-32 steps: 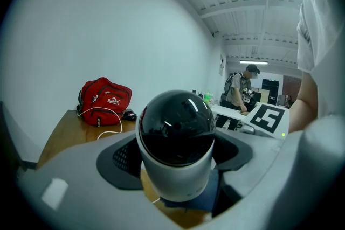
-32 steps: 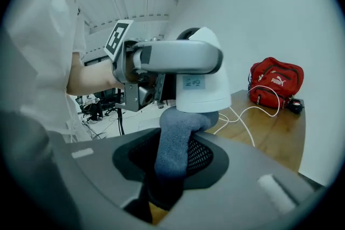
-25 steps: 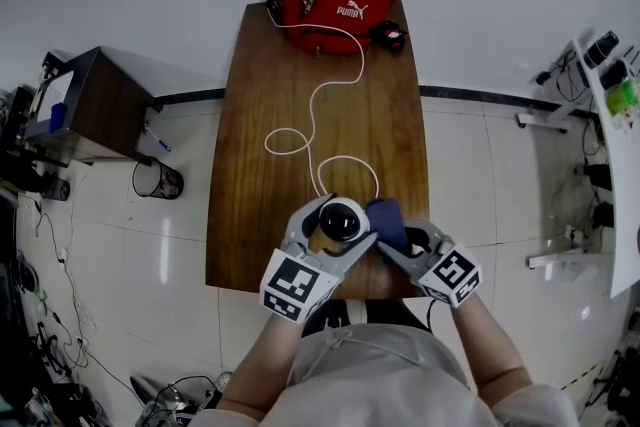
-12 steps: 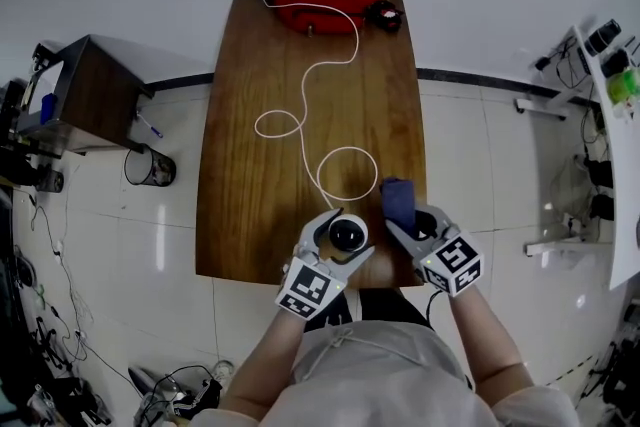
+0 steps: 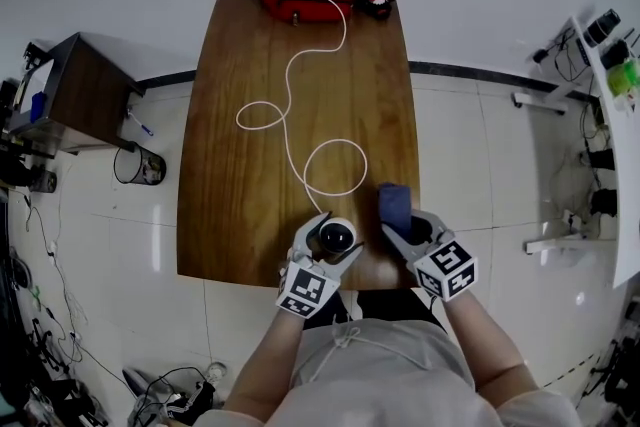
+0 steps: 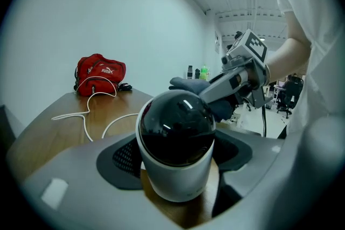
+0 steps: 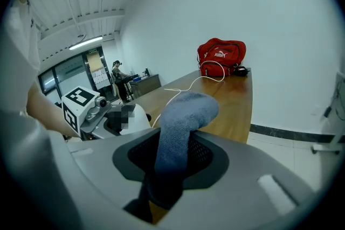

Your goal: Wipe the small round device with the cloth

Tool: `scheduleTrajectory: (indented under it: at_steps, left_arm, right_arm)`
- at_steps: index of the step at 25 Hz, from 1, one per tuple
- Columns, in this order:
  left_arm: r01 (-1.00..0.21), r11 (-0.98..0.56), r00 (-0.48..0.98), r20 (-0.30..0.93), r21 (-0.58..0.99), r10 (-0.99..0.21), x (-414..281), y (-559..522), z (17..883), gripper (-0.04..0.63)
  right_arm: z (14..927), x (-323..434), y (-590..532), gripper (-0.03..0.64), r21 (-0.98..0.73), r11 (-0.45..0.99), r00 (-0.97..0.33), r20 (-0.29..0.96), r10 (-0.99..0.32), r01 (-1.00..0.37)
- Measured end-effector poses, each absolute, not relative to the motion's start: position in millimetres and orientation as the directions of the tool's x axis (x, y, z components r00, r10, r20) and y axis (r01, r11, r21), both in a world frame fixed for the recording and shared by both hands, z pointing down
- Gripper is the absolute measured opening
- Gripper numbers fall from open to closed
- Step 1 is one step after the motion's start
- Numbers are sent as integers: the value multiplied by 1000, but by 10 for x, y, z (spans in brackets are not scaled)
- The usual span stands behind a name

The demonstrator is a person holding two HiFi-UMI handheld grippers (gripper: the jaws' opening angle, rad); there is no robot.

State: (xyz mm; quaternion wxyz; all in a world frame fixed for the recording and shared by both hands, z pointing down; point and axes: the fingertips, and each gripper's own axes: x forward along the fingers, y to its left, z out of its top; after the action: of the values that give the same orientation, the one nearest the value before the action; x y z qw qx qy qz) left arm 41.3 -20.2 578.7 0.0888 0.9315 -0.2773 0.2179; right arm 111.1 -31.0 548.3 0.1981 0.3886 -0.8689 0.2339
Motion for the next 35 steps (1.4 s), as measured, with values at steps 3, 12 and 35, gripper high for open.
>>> scheduleTrajectory:
  at_steps: [3, 12, 35]
  left_arm:
    - [-578, -815, 742, 433, 27, -512, 446, -202, 5836, 371]
    - [-573, -819, 759, 395, 27, -518, 493, -163, 5808, 377]
    - [-788, -608, 615, 62, 97, -786, -608, 810, 4178, 6]
  right_arm:
    - [5538, 1284, -332, 120, -226, 550, -574, 533, -621, -804]
    - [5552, 1335, -355, 120, -241, 554, -586, 531, -612, -797]
    - [4727, 955, 817, 120, -258, 561, -615, 403, -677, -787]
